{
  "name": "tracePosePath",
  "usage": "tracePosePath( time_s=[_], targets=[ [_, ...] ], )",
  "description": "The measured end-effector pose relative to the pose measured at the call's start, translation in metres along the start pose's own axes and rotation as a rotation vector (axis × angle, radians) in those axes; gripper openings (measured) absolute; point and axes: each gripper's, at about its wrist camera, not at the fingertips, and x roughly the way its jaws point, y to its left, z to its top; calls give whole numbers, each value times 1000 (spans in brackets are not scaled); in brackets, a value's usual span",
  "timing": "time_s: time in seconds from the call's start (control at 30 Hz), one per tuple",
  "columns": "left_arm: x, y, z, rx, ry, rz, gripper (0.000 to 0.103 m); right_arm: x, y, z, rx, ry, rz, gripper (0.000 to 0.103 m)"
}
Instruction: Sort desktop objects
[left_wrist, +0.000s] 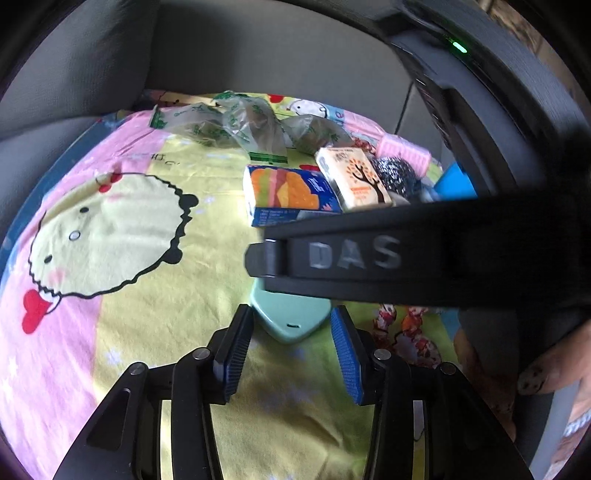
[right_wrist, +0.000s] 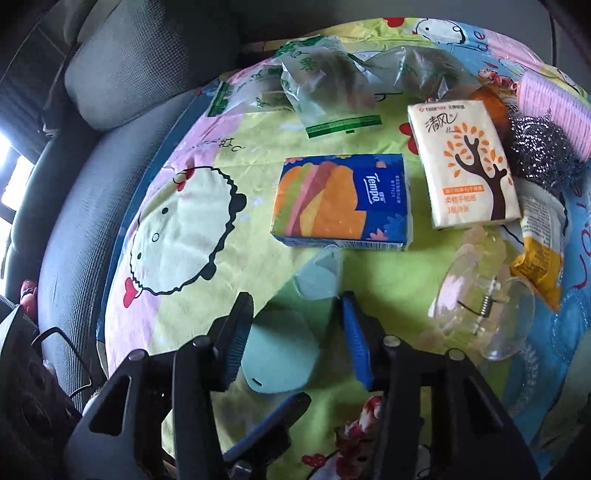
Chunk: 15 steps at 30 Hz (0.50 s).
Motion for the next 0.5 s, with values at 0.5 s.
tracePosePath(
  time_s=[0.5],
  targets=[
    [-16,-9,2,0,-8,-24,44,-19,-1,-2,51,-50,50,32]
  ],
)
